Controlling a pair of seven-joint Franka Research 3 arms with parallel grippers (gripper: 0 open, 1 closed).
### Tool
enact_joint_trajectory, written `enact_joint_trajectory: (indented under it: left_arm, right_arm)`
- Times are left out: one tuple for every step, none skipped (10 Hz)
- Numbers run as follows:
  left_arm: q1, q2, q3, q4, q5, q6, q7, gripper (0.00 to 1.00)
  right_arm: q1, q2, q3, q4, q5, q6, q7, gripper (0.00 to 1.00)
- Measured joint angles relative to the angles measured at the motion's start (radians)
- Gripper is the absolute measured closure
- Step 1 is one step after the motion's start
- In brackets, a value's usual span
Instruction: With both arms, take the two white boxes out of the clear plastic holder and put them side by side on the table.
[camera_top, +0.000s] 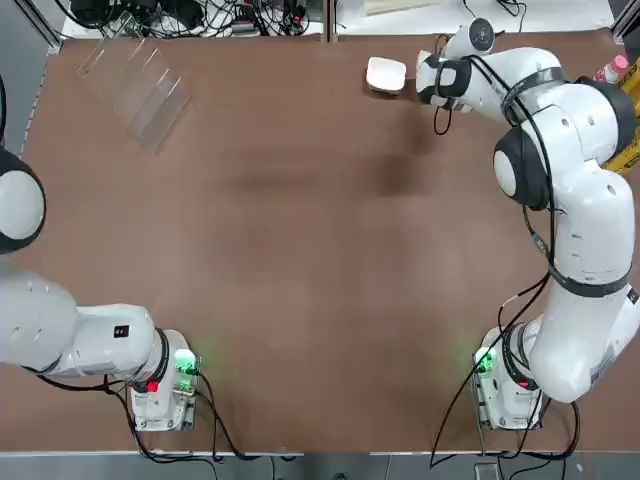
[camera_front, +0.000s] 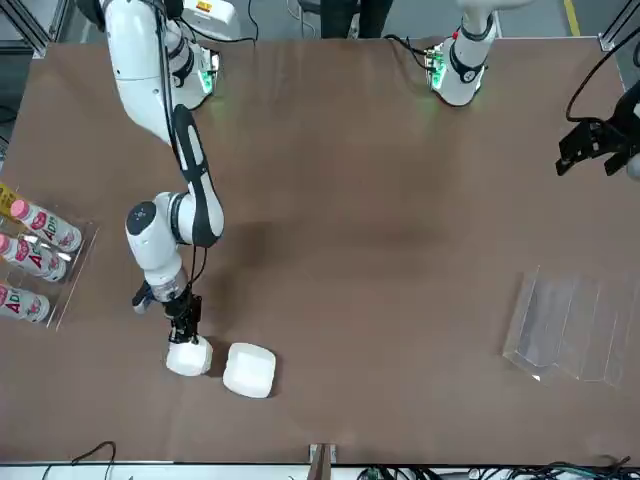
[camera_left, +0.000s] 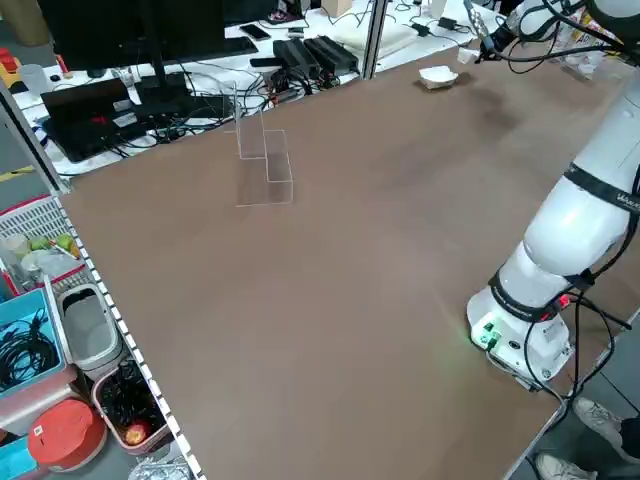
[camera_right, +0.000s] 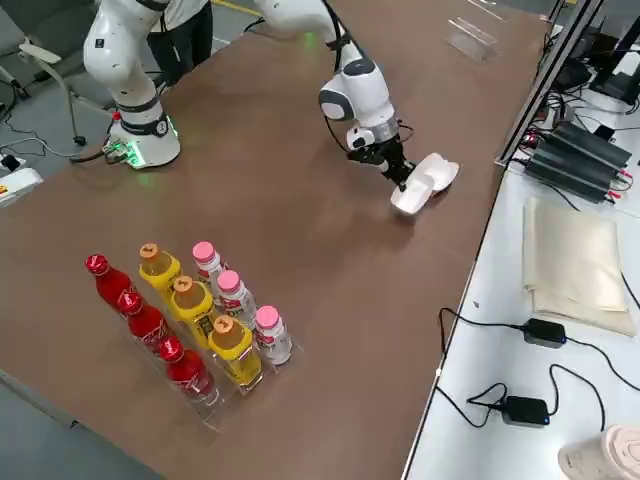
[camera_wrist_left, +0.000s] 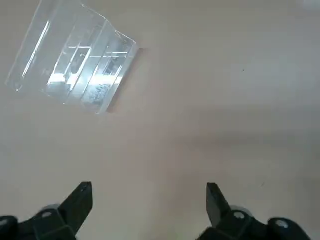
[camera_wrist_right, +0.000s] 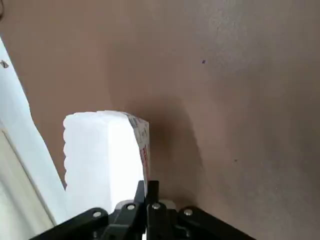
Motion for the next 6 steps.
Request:
enact_joint_trajectory:
  left_arm:
    - [0.000,0.000,0.000,0.000,0.000,-0.001,0.000,0.00]
    - [0.000,0.000,0.000,0.000,0.000,-0.001,0.000,0.00]
    - [0.000,0.000,0.000,0.000,0.000,-0.003,0.000,0.00]
    - [0.000,0.000,0.000,0.000,0.000,-0.004,0.000,0.00]
    - [-0.001,0.000,-0.001,0.000,0.000,-0.005,-0.002,0.00]
    - [-0.001,0.000,-0.006,0.000,0.000,-0.005,-0.010,0.00]
  right_arm:
    - [0.002,0.013,0.000,0.005,0.000,0.001,0.002,0.98]
    - [0.002,0.026,-0.001,0.011,0.000,0.004,0.003,0.98]
    - [0.002,0.039,-0.002,0.019,0.000,0.007,0.004,0.98]
    - [0.002,0.049,-0.002,0.029,0.000,0.010,0.004,0.98]
    - [0.003,0.056,-0.002,0.033,0.000,0.016,0.004,0.98]
    - [0.003,0.061,-0.002,0.034,0.000,0.027,0.004,0.98]
